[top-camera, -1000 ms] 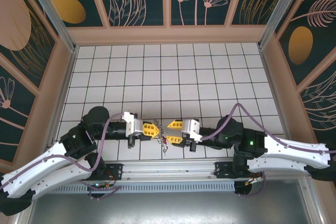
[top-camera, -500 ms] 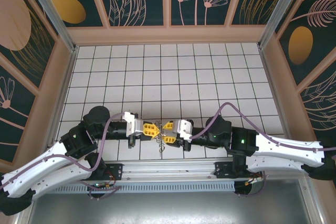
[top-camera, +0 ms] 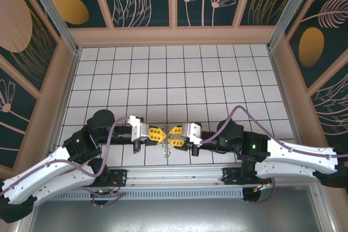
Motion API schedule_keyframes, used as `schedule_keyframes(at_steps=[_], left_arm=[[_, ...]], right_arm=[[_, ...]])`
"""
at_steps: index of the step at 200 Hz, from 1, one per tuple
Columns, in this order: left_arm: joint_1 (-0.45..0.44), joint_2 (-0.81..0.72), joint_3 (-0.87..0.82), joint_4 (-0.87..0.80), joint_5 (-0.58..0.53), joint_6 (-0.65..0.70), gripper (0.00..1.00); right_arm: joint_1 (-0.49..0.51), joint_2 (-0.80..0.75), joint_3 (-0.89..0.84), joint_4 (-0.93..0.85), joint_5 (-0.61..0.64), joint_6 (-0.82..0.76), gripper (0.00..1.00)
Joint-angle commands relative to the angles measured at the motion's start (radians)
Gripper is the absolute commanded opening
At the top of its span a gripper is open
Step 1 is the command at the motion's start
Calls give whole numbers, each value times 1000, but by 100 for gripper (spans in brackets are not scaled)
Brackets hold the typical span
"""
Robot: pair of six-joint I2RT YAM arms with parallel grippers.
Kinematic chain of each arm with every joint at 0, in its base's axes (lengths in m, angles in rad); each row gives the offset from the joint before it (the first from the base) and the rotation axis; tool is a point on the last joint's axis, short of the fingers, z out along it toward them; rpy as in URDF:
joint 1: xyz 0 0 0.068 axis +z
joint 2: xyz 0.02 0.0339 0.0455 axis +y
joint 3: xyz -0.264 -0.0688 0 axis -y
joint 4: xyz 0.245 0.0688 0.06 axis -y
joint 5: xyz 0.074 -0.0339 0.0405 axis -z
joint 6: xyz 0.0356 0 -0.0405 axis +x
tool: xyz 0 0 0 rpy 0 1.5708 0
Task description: Put the keys on the keyring
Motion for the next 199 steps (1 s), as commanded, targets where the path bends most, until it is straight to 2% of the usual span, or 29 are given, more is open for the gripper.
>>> schedule_keyframes(at_steps=[1,22,45,94,138,168,199], left_arm=[[1,-7,40,26,20,20,0],[1,-5,40,29,25,19,0],[2,5,42,33,34,18,0],[2,16,52,31,44,16,0],[2,45,85,-81,-21,30,0],[1,86,131,-184,-63,63,12],[2,128,166,-232,-69,93,16]], right_arm=[[-9,-15,18,39,-18,-1,29],[-11,-21,17,36,-3,0,28],[-15,-11,21,36,-4,0,23],[-20,17,44,10,-1,-16,0],[-20,35,98,-104,80,-64,0],[-20,125,188,-245,127,-114,0],[-20,185,251,-324,140,-149,0]])
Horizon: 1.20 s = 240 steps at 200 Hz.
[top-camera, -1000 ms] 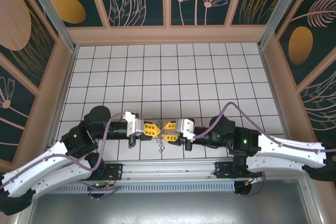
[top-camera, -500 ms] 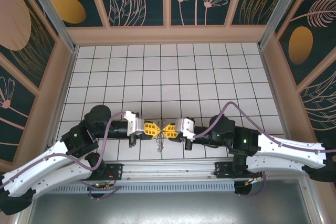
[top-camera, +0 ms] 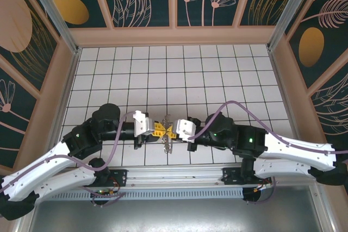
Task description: Put the keys on the keyring
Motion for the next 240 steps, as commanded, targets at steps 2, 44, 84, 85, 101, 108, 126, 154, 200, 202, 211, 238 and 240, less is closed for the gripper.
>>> schedule_keyframes(at_steps=[2,44,84,85,101,108,126,154,200,202,211,238,240], left_arm=[[-9,40,49,-31,30,34,16],[-9,75,49,-28,40,51,15],[-9,56,18,21,38,45,0],[-9,53,15,24,37,45,0],[-9,-6,-18,85,20,23,0],[-9,-36,-33,112,16,10,0],[-9,-89,-57,154,9,-14,0],[-9,-107,-76,183,13,-30,0],[-9,-92,-82,211,23,-32,0],[-8,-93,-82,211,23,-32,0],[-8,-92,-83,212,24,-34,0],[-8,-96,-87,213,23,-39,0],[-9,-95,-87,213,22,-38,0]], right_arm=[[-8,52,63,-59,47,-59,0],[-5,81,101,-97,47,-58,0],[-2,89,108,-84,47,-54,0],[-2,86,105,-82,47,-52,0],[-2,65,74,-56,45,-29,11],[-2,52,55,-42,47,-16,18],[-2,24,9,-17,46,15,27],[-2,3,-24,0,56,39,29],[-1,-1,-33,24,41,32,25],[-1,-3,-34,27,38,32,25],[0,-9,-40,40,26,28,25],[2,-28,-55,69,6,24,20],[2,-28,-56,70,4,24,19]])
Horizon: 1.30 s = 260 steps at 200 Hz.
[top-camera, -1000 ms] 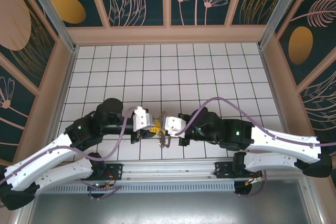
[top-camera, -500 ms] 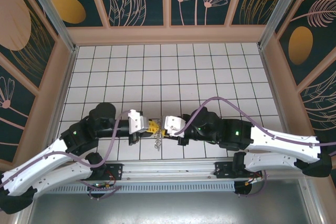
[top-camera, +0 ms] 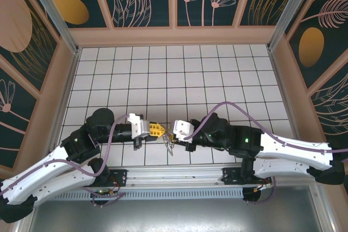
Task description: Put the keys on the keyring
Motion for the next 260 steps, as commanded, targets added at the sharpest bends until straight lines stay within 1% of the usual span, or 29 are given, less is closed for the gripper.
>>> schedule_keyframes(at_steps=[1,27,56,78,94,117,138,165,181,187,205,213,226,244,260], left_arm=[[-5,-11,-4,58,23,-18,0],[-6,-25,-8,65,23,-21,0],[-6,-55,-13,85,20,-29,0],[-5,-73,-22,118,16,-46,0],[-5,-82,-43,159,7,-69,0],[-6,-116,-91,230,-12,-100,0],[-4,-146,-122,288,-16,-126,0],[-5,-140,-125,299,-13,-127,0],[-6,-124,-119,295,-8,-120,0],[-5,-118,-115,293,-7,-117,0],[-5,-111,-106,284,2,-107,0],[-5,-106,-100,276,5,-102,0],[-5,-97,-88,257,15,-92,0],[-5,-89,-82,247,24,-86,0],[-5,-83,-79,245,33,-83,0]], right_arm=[[2,-33,-20,70,-25,6,19],[2,-36,-26,64,4,11,0],[2,-49,-31,42,71,33,0],[9,-60,-43,48,73,35,0],[32,-57,-49,64,77,21,0],[84,-44,-59,98,119,-18,0],[99,-26,-62,105,125,-29,0],[123,-11,-71,121,110,-50,0],[133,-17,-74,128,137,-55,0],[134,-25,-76,130,147,-55,4],[137,-66,-87,145,181,-47,22],[137,-87,-92,152,201,-42,28],[137,-122,-102,167,232,-33,34],[137,-166,-116,195,238,-28,42],[137,-192,-129,215,234,-28,44]])
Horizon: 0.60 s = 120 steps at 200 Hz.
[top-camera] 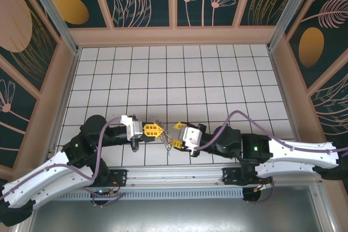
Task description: Put the keys on the keyring
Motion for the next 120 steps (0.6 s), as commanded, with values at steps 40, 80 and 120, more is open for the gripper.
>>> schedule_keyframes(at_steps=[40,80,120], left_arm=[[-5,20,53,34,64,15,0],[-4,55,62,22,112,16,0],[-3,78,65,17,134,22,0]], right_arm=[[6,-61,-30,116,12,-8,43],[0,-27,-32,136,-30,-15,39],[-16,-2,-34,135,-64,-2,36]])
